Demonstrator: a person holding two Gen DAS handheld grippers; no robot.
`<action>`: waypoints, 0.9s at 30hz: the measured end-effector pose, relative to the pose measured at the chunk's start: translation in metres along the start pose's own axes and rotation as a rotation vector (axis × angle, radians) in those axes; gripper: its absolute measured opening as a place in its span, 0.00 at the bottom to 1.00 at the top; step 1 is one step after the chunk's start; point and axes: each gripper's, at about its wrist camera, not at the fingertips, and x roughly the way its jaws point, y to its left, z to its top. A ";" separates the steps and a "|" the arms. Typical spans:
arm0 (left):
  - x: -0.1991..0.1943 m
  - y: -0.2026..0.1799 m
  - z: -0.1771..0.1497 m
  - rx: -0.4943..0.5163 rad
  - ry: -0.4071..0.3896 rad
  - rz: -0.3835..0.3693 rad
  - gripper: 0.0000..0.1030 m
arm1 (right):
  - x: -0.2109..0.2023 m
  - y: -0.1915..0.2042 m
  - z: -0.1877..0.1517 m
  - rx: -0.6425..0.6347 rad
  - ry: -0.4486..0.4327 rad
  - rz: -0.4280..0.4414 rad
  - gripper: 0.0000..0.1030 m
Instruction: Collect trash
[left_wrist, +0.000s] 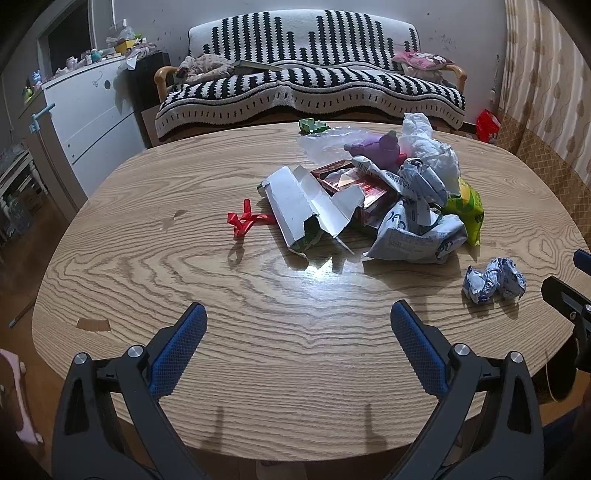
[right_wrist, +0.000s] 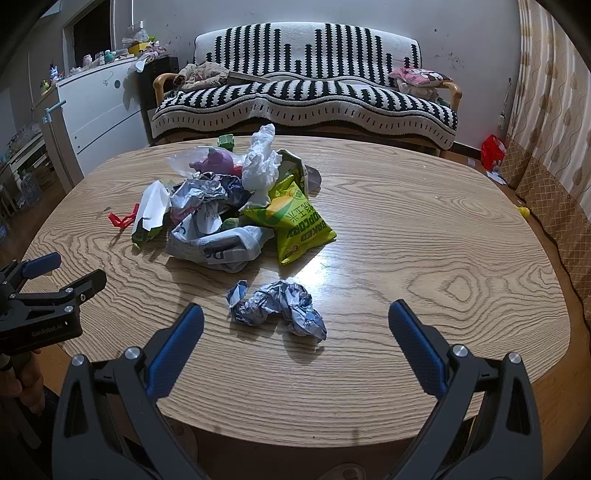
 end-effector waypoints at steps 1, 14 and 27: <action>0.000 0.000 0.000 0.000 0.001 0.000 0.94 | 0.000 0.000 0.000 0.000 0.000 0.000 0.94; 0.005 0.011 0.000 -0.018 0.021 -0.006 0.94 | 0.000 0.000 0.000 -0.001 -0.002 -0.001 0.94; 0.042 0.057 0.025 -0.031 0.114 -0.009 0.94 | 0.021 -0.004 -0.001 -0.004 0.070 -0.004 0.94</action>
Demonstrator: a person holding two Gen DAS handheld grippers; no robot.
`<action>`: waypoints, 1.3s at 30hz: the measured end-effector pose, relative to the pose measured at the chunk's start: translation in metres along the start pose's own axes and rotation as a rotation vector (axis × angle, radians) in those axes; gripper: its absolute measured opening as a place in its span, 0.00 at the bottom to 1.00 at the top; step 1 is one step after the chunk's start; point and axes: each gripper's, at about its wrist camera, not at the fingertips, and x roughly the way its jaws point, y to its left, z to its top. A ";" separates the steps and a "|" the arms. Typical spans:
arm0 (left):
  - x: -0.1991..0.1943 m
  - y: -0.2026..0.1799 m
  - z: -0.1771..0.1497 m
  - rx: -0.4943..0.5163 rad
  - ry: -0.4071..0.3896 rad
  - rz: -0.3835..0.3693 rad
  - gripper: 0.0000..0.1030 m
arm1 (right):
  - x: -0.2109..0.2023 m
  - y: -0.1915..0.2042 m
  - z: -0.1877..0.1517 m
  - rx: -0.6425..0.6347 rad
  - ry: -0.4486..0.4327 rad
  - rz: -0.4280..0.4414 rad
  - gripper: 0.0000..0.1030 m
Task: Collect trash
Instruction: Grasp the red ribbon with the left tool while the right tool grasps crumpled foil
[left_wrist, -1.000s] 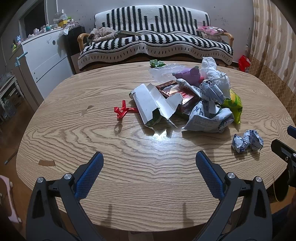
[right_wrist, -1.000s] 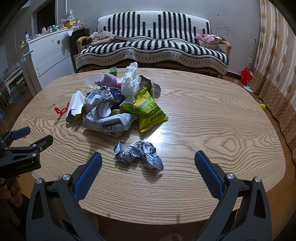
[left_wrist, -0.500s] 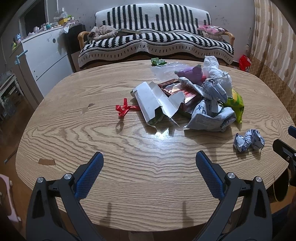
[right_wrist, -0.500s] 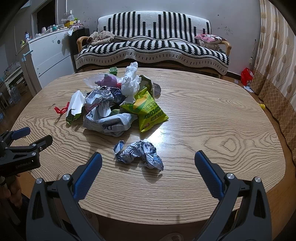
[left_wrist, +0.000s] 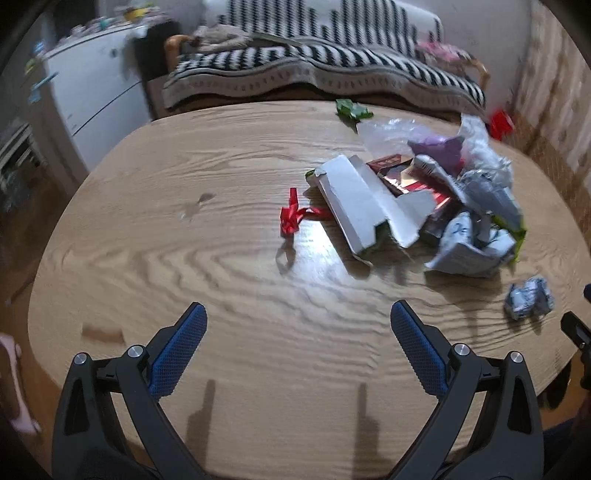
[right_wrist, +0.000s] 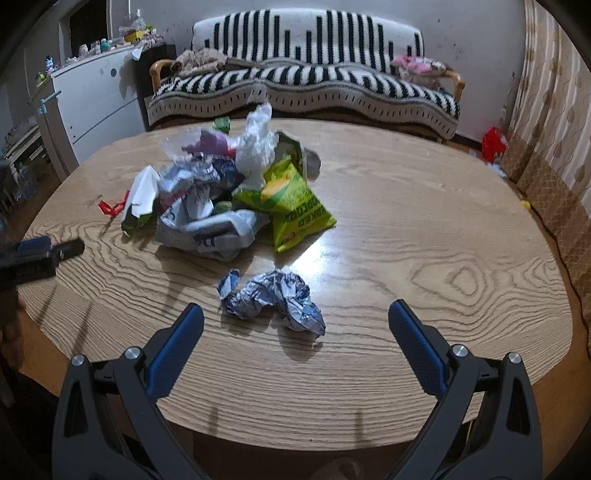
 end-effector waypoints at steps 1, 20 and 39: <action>0.009 0.001 0.005 0.038 0.008 0.015 0.94 | 0.005 0.000 0.000 -0.007 0.016 0.001 0.94; 0.076 0.014 0.052 0.075 -0.008 -0.021 0.11 | 0.050 -0.004 0.009 0.006 0.101 -0.008 0.94; 0.002 -0.034 0.033 0.119 -0.083 -0.072 0.11 | 0.065 -0.013 0.014 0.101 0.137 0.246 0.35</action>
